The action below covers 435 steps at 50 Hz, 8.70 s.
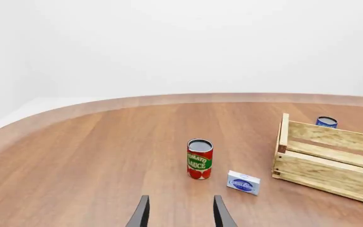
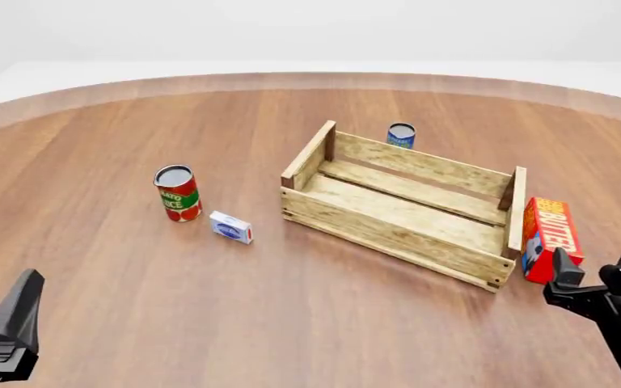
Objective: Pick up the butter and put it in the tray.
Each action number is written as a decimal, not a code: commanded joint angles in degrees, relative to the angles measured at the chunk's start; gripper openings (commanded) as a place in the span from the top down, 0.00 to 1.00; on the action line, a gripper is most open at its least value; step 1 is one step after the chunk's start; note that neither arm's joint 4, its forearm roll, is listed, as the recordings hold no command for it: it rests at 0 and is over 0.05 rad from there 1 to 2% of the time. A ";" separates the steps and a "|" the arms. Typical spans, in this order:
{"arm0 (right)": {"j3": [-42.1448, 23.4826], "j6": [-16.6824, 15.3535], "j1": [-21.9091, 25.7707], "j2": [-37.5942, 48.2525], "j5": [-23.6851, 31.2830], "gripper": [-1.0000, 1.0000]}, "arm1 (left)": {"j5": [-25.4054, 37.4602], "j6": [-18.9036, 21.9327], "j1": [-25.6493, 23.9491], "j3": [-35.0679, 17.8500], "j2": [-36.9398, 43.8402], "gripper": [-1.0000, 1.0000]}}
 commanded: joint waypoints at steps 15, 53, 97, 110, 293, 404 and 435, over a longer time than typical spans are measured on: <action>-1.17 0.04 0.14 4.17 -2.52 0.00 | 0.00 0.00 0.00 0.00 0.00 0.00; -3.96 -0.40 0.03 9.74 -3.83 0.00 | 0.00 0.00 0.00 0.00 0.00 0.00; -7.97 -1.43 0.11 16.73 -3.86 0.00 | 0.00 0.00 0.00 0.00 0.00 0.00; -9.00 -2.14 0.08 19.01 -3.87 0.00 | 0.00 0.00 0.00 0.00 0.00 0.00; -15.10 -2.98 3.86 -28.50 38.04 1.00 | 0.00 0.00 0.00 0.00 0.00 0.00; -30.63 -6.23 25.76 -8.13 34.15 1.00 | 0.00 0.00 0.00 0.00 0.00 0.00; -34.08 -5.79 27.19 1.08 31.11 1.00 | 0.00 0.00 0.00 0.00 0.00 0.00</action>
